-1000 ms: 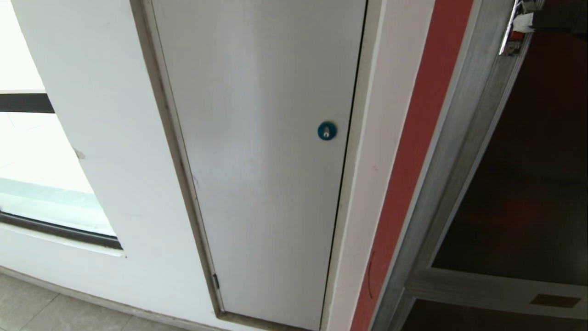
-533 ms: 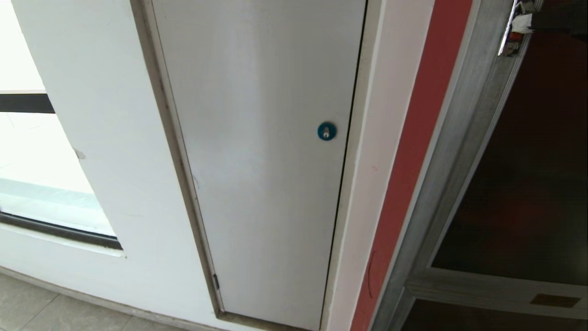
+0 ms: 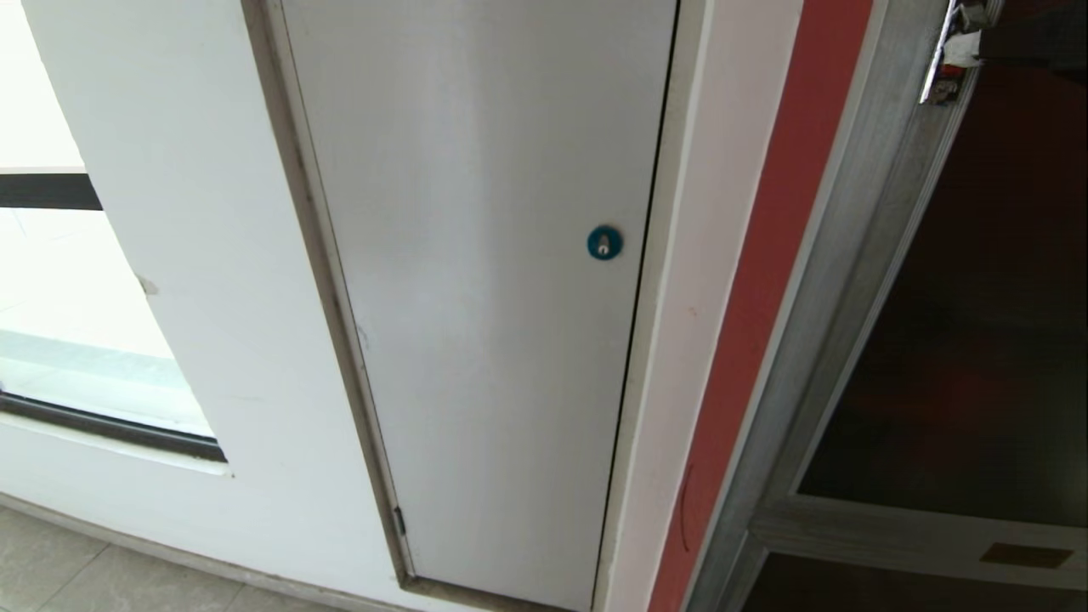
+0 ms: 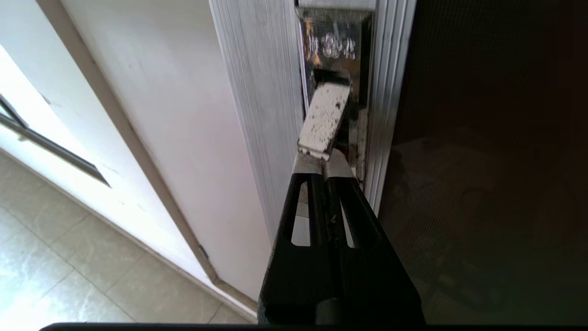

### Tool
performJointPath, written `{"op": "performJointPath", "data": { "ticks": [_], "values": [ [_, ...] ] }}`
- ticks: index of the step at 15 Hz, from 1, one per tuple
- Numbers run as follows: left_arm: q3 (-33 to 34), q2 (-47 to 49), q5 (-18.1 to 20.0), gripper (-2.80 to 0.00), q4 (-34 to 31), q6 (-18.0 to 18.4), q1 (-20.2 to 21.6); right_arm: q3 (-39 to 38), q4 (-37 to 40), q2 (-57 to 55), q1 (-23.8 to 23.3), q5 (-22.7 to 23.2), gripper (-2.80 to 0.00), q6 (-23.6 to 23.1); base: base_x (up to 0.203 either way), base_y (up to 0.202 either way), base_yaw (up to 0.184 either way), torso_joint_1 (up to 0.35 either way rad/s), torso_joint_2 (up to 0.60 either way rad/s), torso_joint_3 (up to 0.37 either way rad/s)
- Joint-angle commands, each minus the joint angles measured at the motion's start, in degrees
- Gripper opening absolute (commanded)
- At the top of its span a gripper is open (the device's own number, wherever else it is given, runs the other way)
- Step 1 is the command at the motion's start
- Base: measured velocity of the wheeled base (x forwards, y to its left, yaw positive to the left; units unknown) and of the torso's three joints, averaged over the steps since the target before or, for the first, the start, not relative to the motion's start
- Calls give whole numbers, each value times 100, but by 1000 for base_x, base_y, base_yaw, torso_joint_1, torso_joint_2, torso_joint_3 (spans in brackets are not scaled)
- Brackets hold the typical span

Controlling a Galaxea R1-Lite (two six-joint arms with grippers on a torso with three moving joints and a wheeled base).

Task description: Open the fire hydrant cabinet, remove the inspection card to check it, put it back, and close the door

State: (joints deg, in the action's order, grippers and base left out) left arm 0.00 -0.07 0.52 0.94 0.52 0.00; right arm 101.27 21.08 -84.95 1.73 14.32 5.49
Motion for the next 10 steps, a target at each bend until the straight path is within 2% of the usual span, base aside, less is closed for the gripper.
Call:
{"op": "performJointPath", "data": {
  "ticks": [1, 10],
  "values": [
    [35, 7, 6, -280, 9, 0, 0, -99, 21, 121, 8, 18, -280, 5, 0, 0, 0, 0, 0, 0],
    [35, 7, 0, -280, 3, 0, 0, -99, 22, 611, 53, 27, -280, -4, 0, 0, 0, 0, 0, 0]
  ]
}}
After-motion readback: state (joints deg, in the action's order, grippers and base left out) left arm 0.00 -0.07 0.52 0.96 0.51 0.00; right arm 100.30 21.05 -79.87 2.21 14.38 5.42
